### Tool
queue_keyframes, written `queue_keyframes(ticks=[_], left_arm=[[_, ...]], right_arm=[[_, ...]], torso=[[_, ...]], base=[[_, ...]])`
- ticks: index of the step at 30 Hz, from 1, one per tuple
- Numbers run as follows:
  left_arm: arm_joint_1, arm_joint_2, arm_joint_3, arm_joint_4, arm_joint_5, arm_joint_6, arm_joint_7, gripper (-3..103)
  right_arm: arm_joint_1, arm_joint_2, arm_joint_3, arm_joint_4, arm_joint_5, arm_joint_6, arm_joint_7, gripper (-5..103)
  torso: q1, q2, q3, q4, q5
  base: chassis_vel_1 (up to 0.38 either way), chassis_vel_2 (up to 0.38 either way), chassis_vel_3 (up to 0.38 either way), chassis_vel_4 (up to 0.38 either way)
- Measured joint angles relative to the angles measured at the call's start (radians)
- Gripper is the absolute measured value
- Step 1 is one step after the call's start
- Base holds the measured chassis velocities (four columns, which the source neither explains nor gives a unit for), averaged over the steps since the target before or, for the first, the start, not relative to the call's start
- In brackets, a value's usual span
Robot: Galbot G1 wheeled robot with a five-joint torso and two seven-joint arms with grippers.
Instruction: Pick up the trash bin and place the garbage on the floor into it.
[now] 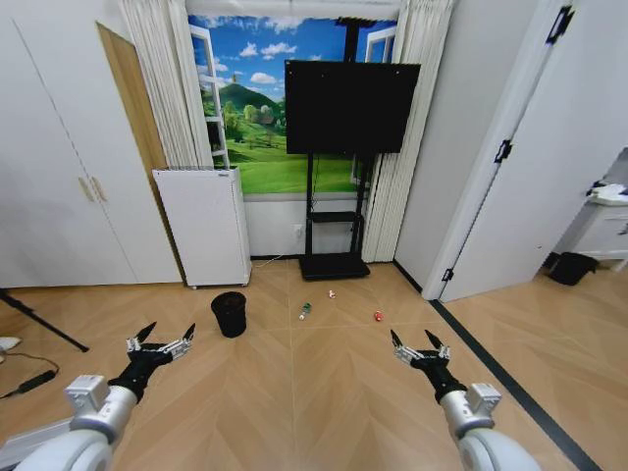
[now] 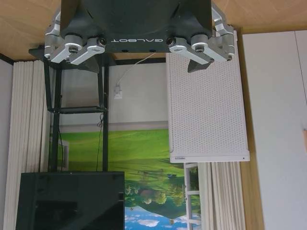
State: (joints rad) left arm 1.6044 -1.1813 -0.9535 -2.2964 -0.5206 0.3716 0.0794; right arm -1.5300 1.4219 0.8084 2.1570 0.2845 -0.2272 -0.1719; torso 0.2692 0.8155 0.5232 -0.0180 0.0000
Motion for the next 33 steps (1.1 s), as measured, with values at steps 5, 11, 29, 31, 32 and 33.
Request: queue_keyframes(ticks=[5,11,29,31,32,33], left_arm=[[0.002,-0.003,0.002,-0.004,0.001,-0.001,0.001,100],[0.008,-0.005,0.003,-0.015,0.003,-0.001,0.001,100],[0.043,-0.026,-0.003,-0.055,0.02,-0.005,-0.003,100],[0.046,-0.029,-0.004,-0.058,0.023,-0.005,-0.002,100],[0.05,-0.033,-0.004,-0.061,0.025,-0.005,-0.002,100],[0.05,-0.033,-0.004,-0.061,0.025,-0.005,-0.002,100]], right_arm=[[0.002,-0.001,0.0,-0.001,-0.007,-0.003,0.0,100],[0.0,-0.004,0.0,0.0,-0.012,-0.002,-0.003,100],[-0.023,-0.01,0.008,0.003,0.004,0.033,-0.014,100],[-0.025,-0.01,0.008,0.003,0.005,0.035,-0.015,100],[-0.028,-0.01,0.008,0.004,0.006,0.037,-0.015,100],[-0.028,-0.01,0.008,0.004,0.006,0.037,-0.015,100]], torso=[[0.0,0.0,0.0,0.0,0.0],[0.0,0.0,0.0,0.0,0.0],[0.0,0.0,0.0,0.0001,-0.0002],[0.0,0.0,0.0,-0.0001,0.0],[0.0,0.0,0.0,-0.0002,0.0],[0.0,0.0,0.0,-0.0002,0.0]], base=[[0.0,0.0,0.0,0.0],[0.0,0.0,0.0,0.0],[-0.148,0.151,0.161,-0.16],[-0.214,0.22,0.219,-0.214],[-0.208,0.195,0.179,-0.227],[-0.208,0.195,0.179,-0.227]])
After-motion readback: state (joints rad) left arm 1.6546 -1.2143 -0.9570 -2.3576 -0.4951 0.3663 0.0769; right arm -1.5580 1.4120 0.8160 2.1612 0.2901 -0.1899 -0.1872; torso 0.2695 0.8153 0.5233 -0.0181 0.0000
